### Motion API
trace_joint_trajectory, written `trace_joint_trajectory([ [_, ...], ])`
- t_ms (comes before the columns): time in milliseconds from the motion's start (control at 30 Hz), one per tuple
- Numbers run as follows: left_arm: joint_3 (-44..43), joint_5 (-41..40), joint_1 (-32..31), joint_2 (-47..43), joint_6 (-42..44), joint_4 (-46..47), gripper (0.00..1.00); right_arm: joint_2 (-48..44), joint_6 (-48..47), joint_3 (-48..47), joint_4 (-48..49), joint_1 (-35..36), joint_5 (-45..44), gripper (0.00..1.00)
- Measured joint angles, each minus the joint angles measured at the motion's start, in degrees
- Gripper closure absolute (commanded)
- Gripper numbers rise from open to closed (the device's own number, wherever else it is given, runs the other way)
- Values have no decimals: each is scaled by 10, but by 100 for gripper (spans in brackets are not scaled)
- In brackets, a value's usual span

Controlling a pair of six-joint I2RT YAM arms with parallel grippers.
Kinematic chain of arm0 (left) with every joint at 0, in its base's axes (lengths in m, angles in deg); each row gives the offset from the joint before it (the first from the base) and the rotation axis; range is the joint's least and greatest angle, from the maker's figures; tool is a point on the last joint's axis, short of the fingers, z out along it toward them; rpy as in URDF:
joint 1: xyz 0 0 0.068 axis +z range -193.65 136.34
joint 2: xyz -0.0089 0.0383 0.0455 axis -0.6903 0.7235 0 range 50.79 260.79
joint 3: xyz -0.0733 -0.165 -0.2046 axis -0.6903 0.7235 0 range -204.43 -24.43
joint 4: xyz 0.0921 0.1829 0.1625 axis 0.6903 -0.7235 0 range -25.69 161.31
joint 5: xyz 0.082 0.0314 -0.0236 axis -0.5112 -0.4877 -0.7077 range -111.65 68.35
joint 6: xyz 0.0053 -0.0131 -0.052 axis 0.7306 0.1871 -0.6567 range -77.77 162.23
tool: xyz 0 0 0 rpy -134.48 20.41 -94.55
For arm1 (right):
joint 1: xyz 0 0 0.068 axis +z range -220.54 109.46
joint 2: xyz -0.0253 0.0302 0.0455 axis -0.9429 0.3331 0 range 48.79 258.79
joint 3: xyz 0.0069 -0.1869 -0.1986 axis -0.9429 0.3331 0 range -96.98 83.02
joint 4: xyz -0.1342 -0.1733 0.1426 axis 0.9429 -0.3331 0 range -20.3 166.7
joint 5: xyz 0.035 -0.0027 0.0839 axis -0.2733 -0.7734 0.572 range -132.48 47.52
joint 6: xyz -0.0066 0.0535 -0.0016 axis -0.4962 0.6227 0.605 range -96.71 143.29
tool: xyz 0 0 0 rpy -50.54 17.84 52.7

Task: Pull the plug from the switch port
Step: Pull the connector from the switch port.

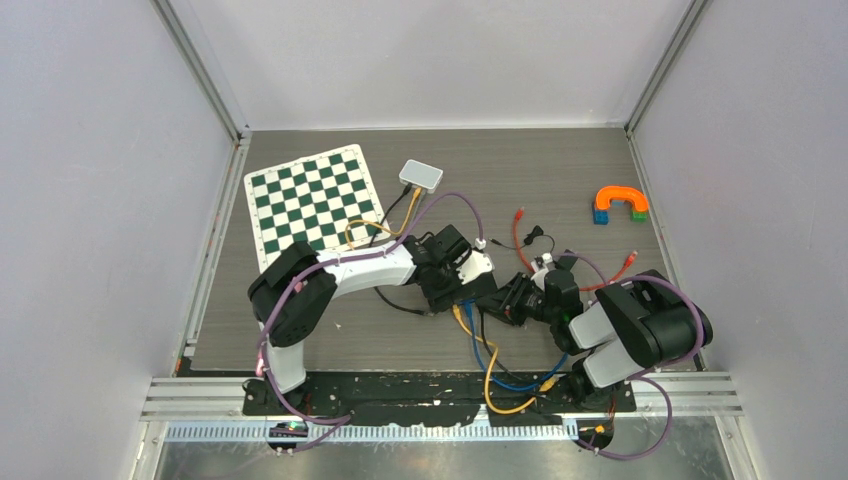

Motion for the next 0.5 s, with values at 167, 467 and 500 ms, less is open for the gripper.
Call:
trace_joint_trajectory([
  [167, 0, 0, 0, 0, 0, 0, 42, -3, 1, 1, -2, 0, -4, 69],
  [467, 1, 1, 0, 0, 0, 2, 43, -6, 3, -7, -16, 0, -7, 67],
  [500, 1, 1, 0, 0, 0, 2, 43, -6, 4, -9, -18, 0, -7, 67],
])
